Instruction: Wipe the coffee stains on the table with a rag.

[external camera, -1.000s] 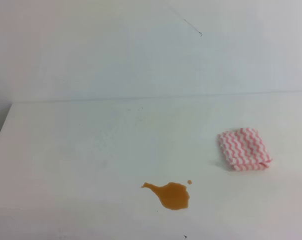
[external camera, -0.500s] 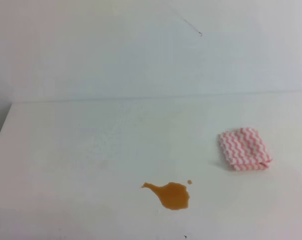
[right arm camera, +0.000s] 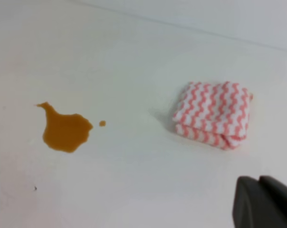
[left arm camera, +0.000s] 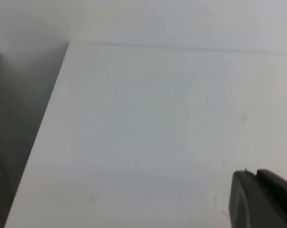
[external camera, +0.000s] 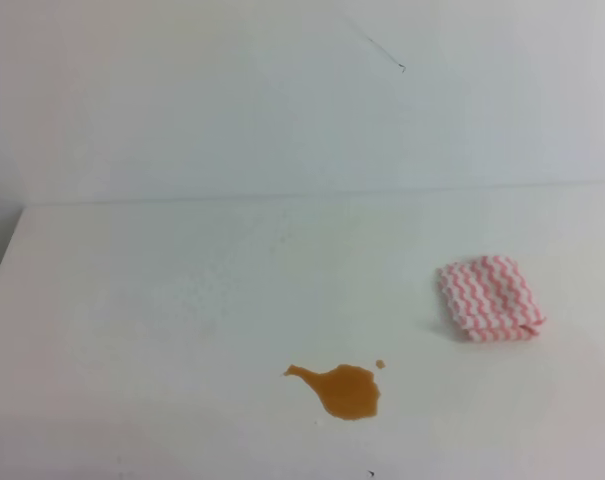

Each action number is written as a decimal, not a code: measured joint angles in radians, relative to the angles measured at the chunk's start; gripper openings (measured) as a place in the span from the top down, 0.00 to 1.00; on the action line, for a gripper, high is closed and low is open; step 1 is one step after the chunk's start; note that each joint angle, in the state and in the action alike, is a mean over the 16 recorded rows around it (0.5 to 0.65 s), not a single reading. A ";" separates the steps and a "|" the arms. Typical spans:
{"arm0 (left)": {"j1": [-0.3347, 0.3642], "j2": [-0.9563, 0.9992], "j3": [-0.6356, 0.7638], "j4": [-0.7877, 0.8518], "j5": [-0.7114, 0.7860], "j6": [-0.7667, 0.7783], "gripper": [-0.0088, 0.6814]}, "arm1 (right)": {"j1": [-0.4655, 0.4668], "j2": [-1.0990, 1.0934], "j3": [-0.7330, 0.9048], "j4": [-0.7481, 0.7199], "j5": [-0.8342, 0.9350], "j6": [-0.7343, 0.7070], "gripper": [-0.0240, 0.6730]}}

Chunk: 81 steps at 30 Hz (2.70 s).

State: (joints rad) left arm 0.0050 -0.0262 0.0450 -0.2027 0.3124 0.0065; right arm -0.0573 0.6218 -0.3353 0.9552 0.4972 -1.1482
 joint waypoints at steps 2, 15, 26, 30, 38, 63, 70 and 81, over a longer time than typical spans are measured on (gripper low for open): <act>0.000 0.000 0.000 0.000 0.000 0.000 0.99 | 0.000 0.022 -0.026 0.000 0.012 0.000 0.90; 0.000 0.000 0.000 0.000 0.000 0.000 0.99 | 0.028 0.434 -0.351 -0.044 0.110 0.040 0.59; 0.000 0.000 0.000 0.000 0.000 0.000 0.99 | 0.176 0.894 -0.640 -0.336 0.038 0.220 0.50; 0.000 0.000 0.000 0.000 0.000 0.000 0.99 | 0.218 1.033 -0.734 -0.460 0.006 0.304 0.49; 0.000 0.000 0.000 0.000 0.000 0.000 0.99 | 0.238 1.267 -0.898 -0.575 0.002 0.396 0.48; 0.002 0.000 0.000 0.000 0.000 0.000 0.99 | 0.355 1.524 -1.057 -0.566 0.132 0.410 0.84; 0.006 0.000 0.000 0.000 -0.001 0.000 0.99 | 0.502 1.532 -1.090 -0.549 0.119 0.413 0.92; 0.010 0.002 0.000 0.000 -0.002 0.000 0.99 | 0.713 1.552 -1.221 -0.525 0.121 0.434 0.93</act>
State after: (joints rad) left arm 0.0150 -0.0246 0.0450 -0.2027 0.3107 0.0065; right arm 0.6561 2.1740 -1.5564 0.4305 0.6183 -0.7137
